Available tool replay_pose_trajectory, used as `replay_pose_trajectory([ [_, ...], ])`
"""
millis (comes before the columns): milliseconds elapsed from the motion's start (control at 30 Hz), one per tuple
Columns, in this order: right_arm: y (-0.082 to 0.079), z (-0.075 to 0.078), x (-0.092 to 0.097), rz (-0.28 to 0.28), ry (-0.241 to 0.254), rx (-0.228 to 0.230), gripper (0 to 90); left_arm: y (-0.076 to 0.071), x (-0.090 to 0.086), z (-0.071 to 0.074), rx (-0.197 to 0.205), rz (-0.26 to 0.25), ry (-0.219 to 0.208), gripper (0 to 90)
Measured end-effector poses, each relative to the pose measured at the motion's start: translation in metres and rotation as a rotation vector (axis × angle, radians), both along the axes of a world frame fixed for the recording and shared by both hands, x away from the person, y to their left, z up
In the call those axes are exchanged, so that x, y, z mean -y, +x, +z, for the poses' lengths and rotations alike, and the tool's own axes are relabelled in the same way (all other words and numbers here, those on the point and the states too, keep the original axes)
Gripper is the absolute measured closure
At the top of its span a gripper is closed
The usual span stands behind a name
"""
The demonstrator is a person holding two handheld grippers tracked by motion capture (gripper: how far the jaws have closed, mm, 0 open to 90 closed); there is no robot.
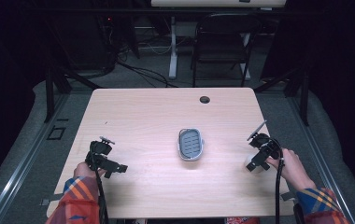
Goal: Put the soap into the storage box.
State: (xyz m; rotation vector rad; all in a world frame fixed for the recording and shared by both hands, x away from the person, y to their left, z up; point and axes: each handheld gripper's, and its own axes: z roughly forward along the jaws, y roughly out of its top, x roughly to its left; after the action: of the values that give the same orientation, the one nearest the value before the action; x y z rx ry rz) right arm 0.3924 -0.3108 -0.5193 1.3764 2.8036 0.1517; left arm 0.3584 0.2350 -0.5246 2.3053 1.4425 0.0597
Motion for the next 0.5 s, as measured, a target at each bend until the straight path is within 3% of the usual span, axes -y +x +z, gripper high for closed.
replay_pose_trajectory([
  [33,0.006,0.005,-0.001,0.05,-0.053,-0.036,0.0,0.0,0.0,0.0,-0.001,0.0,0.0,0.0],
  [67,0.006,0.005,-0.001,0.05,-0.053,-0.036,0.0,0.0,0.0,0.0,-0.001,0.0,0.0,0.0],
  [100,0.005,-0.002,-0.003,-0.008,0.005,0.004,0.0,0.0,0.0,0.0,0.001,0.004,-0.003,0.0],
  [233,0.009,-0.002,-0.006,0.006,-0.02,-0.014,0.0,0.0,0.001,0.0,0.003,0.005,-0.004,0.0],
  [267,0.005,-0.008,-0.008,-0.047,0.037,0.027,0.0,0.0,0.001,0.0,0.004,0.004,-0.004,0.0],
  [300,0.014,0.002,-0.007,0.072,-0.081,-0.056,0.0,0.0,0.001,0.0,0.003,0.004,-0.005,0.0],
  [333,0.003,-0.014,-0.011,-0.085,0.076,0.059,0.0,0.0,0.001,0.0,0.003,0.005,-0.005,0.0],
  [367,0.003,-0.015,-0.011,-0.079,0.078,0.054,0.0,0.0,0.001,0.0,0.003,0.005,-0.005,0.0],
  [400,0.008,-0.008,-0.011,-0.002,-0.002,-0.014,0.0,0.0,0.001,0.0,0.003,0.003,-0.004,0.0],
  [433,0.009,-0.007,-0.011,0.016,-0.026,-0.026,1.2,0.0,0.001,0.0,0.003,0.003,-0.004,0.0],
  [500,0.01,-0.007,-0.011,0.032,-0.054,-0.036,12.3,0.0,0.001,0.0,0.002,0.004,-0.005,0.0],
])
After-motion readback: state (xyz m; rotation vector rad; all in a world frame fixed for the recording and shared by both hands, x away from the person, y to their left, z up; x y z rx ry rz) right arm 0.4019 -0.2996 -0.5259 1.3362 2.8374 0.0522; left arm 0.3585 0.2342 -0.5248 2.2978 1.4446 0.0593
